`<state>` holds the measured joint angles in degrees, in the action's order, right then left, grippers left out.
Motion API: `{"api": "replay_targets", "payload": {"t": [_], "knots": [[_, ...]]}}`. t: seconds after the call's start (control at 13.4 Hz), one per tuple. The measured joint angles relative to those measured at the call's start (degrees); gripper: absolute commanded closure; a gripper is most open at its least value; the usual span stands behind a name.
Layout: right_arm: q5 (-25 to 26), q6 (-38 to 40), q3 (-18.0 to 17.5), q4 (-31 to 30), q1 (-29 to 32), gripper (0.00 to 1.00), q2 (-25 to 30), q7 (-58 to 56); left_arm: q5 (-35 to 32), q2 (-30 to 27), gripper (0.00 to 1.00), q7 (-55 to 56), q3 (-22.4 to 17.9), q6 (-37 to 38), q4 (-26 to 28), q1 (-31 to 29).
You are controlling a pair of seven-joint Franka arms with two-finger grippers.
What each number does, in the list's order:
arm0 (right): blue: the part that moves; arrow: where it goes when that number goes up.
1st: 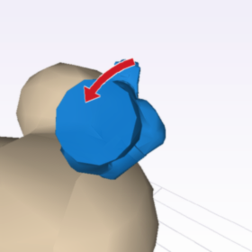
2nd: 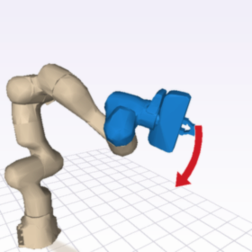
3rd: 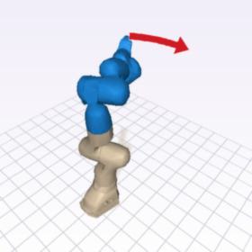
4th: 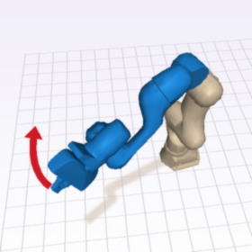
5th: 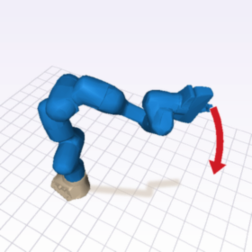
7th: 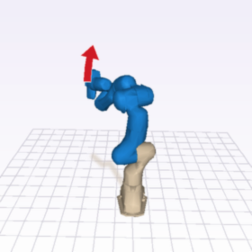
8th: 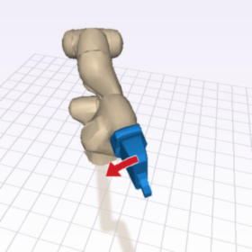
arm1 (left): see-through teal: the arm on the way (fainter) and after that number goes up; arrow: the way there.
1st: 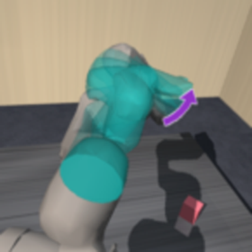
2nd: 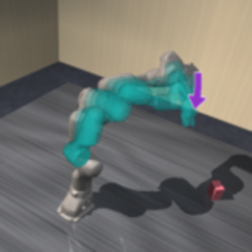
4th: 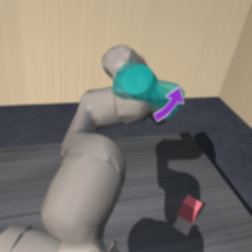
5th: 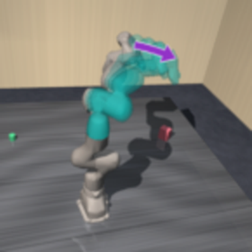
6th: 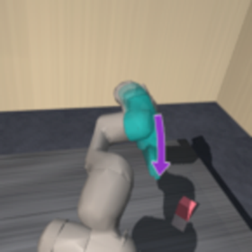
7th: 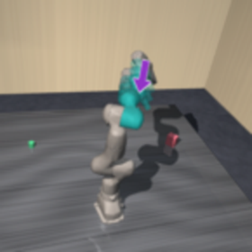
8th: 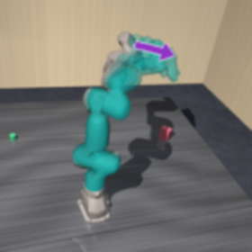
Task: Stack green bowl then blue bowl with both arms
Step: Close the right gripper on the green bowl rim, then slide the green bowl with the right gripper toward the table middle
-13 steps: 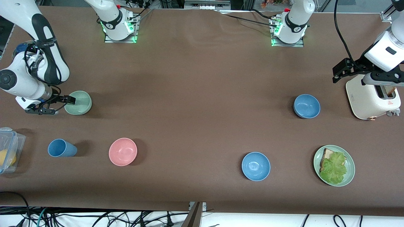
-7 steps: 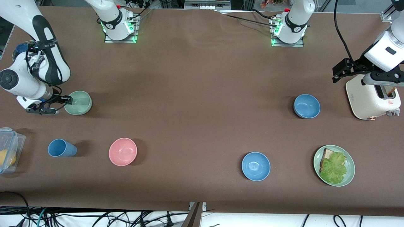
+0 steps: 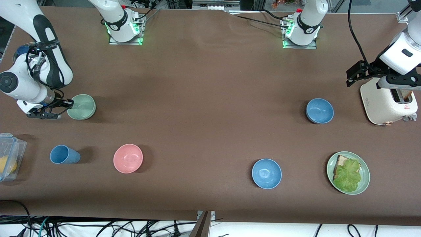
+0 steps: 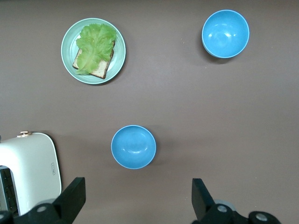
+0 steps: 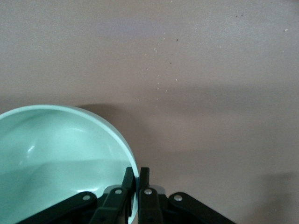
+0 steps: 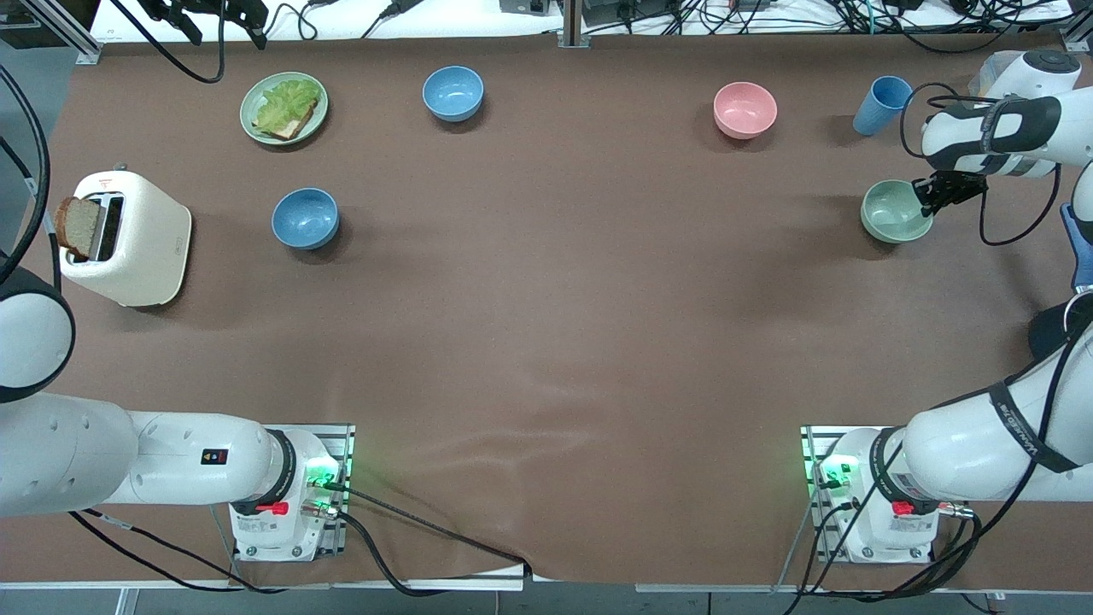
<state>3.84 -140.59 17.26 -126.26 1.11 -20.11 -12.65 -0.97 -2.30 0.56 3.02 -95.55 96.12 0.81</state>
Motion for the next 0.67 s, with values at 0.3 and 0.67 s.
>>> {"api": "replay_targets", "payload": {"t": [0.3, 0.67], "knots": [[-1.5, 2.1, -0.8, 1.3, 0.0, 1.0, 2.1, 0.0, 0.0, 0.0, 0.0, 0.0, 0.0, 0.0, 0.0, 0.0], [-12.3, 21.0, -7.3, 10.9, -0.1, 1.0, 7.0, 0.2, 0.0, 0.0, 0.0, 0.0, 0.0, 0.0, 0.0, 0.0]]}}
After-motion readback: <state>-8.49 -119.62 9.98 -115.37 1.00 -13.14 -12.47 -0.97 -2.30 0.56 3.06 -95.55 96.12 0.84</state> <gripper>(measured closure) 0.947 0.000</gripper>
